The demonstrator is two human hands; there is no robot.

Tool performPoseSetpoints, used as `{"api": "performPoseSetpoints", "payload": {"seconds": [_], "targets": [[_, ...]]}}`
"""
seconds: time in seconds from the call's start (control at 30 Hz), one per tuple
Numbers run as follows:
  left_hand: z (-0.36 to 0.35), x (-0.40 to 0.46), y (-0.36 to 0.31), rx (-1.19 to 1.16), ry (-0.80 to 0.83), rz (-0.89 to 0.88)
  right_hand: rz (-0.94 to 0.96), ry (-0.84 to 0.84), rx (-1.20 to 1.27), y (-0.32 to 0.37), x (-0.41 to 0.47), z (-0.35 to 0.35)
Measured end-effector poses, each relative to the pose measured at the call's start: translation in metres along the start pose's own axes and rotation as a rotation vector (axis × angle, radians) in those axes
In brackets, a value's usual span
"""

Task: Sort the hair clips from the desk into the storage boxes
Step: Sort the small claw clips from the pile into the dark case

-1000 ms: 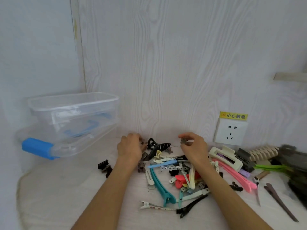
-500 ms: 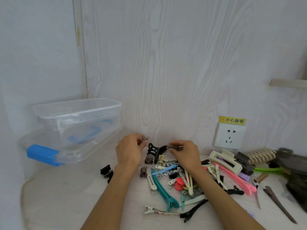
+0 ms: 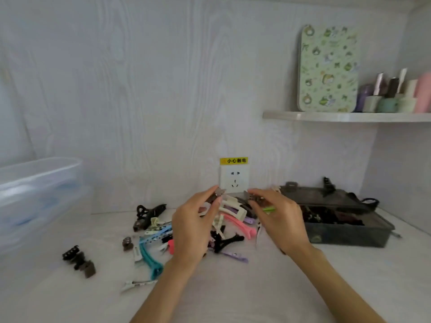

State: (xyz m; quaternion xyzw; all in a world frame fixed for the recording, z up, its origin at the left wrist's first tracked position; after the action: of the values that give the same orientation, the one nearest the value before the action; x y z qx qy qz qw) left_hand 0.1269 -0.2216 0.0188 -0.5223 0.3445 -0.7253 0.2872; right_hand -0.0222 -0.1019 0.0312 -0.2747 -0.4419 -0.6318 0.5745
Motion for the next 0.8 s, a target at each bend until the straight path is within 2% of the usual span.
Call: {"api": "performPoseSetpoints", "payload": {"seconds": [0.1, 0.2, 0.3, 0.43, 0.53, 0.7, 0.8], "targets": [[-0.06, -0.02, -0.026, -0.065, 0.101, -0.007, 0.0, -0.106, -0.251, -0.039, -0.025, 0.064], [-0.119, -0.042, -0.054, -0.169, 0.213, -0.062, -0.163, -0.193, -0.333, -0.078, -0.049, 0.105], [-0.167, -0.057, -0.068, -0.055, 0.218, -0.127, -0.371, -0.215, -0.27, -0.108, -0.068, 0.111], [-0.208, -0.059, -0.063, 0.163, 0.293, -0.149, -0.378, -0.087, -0.344, -0.113, -0.067, 0.092], [-0.211, -0.058, -0.053, 0.335, 0.321, -0.237, -0.388, -0.014, -0.396, -0.114, -0.068, 0.085], [-0.183, -0.055, -0.05, 0.347, 0.309, -0.197, -0.318, -0.108, -0.358, -0.104, -0.064, 0.092], [-0.14, -0.046, -0.044, 0.392, 0.302, -0.221, -0.235, -0.153, -0.362, -0.092, -0.061, 0.096]]}}
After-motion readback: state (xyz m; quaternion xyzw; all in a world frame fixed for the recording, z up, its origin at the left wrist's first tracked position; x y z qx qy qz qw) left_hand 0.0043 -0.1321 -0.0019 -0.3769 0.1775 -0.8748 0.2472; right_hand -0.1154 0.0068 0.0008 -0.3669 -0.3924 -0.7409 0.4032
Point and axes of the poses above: each hand's wrist, its own x-axis towards the middle knuckle, its own z-axis out of the back of the hand, y = z × x, the point moved 6 cm from there along x, towards the middle knuckle, and after that the axes turned 13 degrees about z, right-handed, at the moved point
